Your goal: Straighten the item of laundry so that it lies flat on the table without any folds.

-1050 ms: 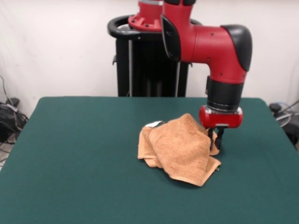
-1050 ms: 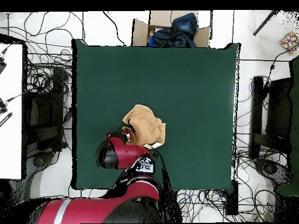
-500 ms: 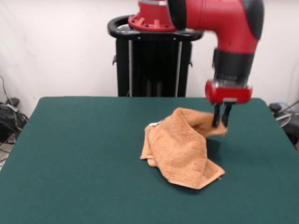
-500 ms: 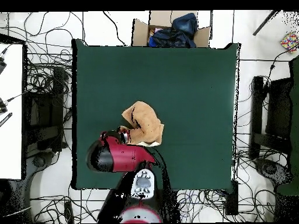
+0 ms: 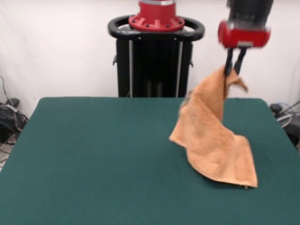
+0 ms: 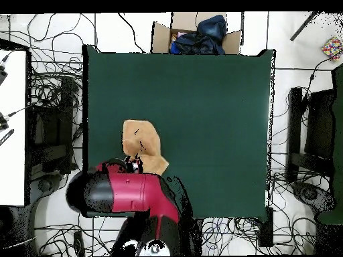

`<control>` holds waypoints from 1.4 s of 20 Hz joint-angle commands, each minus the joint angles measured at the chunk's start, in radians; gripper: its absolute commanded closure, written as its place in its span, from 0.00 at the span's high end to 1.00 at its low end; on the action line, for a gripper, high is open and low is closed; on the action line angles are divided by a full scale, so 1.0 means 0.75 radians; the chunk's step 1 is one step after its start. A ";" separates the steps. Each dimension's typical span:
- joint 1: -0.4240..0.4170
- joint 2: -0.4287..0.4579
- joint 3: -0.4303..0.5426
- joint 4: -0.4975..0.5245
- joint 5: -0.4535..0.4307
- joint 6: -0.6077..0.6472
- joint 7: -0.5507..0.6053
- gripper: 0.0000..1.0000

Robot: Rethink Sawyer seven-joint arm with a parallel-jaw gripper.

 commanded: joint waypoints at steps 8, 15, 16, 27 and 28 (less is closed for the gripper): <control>0.118 -0.434 -0.089 -0.118 -0.043 0.657 0.283 0.00; 0.209 -0.507 -0.082 -0.171 -0.027 0.830 0.413 0.00; 0.224 -0.521 -0.078 -0.170 -0.019 0.854 0.430 0.00; 0.474 -0.572 -0.120 -0.044 -0.015 0.703 0.773 0.00; 0.502 -0.568 -0.126 -0.042 -0.017 0.690 0.804 0.00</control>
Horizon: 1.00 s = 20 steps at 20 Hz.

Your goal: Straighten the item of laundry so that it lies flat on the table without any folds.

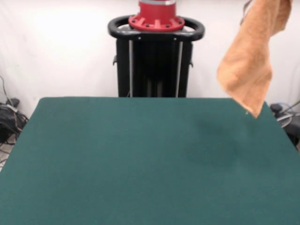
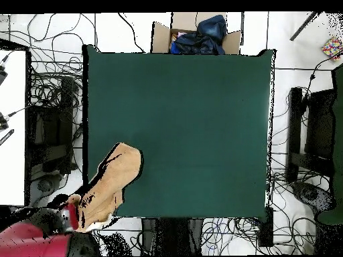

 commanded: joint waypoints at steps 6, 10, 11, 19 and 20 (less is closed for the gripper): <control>0.197 0.037 -0.037 0.252 0.092 -0.248 0.760 0.00; 0.210 0.094 -0.008 0.338 0.117 -0.411 0.799 0.00; 0.220 0.099 -0.008 0.344 0.109 -0.424 0.819 0.00; 0.192 0.223 0.039 0.445 0.111 -0.596 0.808 0.00; 0.192 0.270 0.041 0.449 0.087 -0.649 0.810 0.00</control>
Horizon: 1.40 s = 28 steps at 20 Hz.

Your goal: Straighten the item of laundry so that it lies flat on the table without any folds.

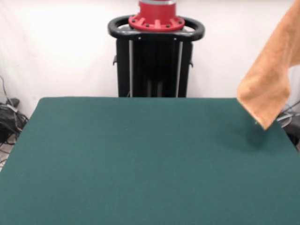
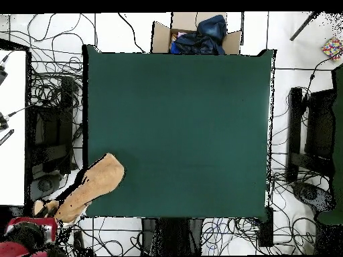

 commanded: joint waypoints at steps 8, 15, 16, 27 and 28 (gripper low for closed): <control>0.011 0.361 0.060 0.303 0.043 -0.457 0.361 0.00; 0.165 0.233 -0.032 0.244 0.080 -0.216 0.424 0.00; 0.189 0.199 -0.044 0.223 0.080 -0.147 0.442 0.00; 0.385 0.032 -0.110 -0.021 0.046 0.342 0.691 0.00; 0.397 0.031 -0.106 -0.036 0.046 0.362 0.715 0.00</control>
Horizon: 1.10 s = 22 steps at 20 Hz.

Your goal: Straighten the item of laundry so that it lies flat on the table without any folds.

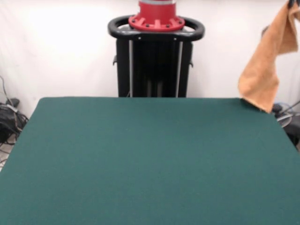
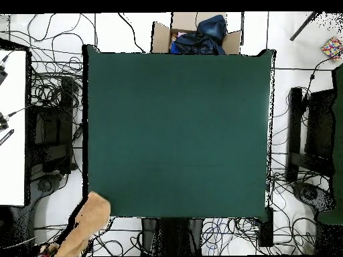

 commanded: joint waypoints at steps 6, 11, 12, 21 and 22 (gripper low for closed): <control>0.055 -0.050 -0.033 -0.195 0.044 0.264 0.649 0.00; -0.010 0.013 0.017 -0.184 0.055 0.175 0.600 0.00; -0.030 0.034 0.028 -0.174 0.059 0.141 0.577 0.00; -0.127 0.209 0.109 -0.090 0.070 -0.184 0.515 0.00; -0.121 0.221 0.113 -0.086 0.073 -0.205 0.529 0.00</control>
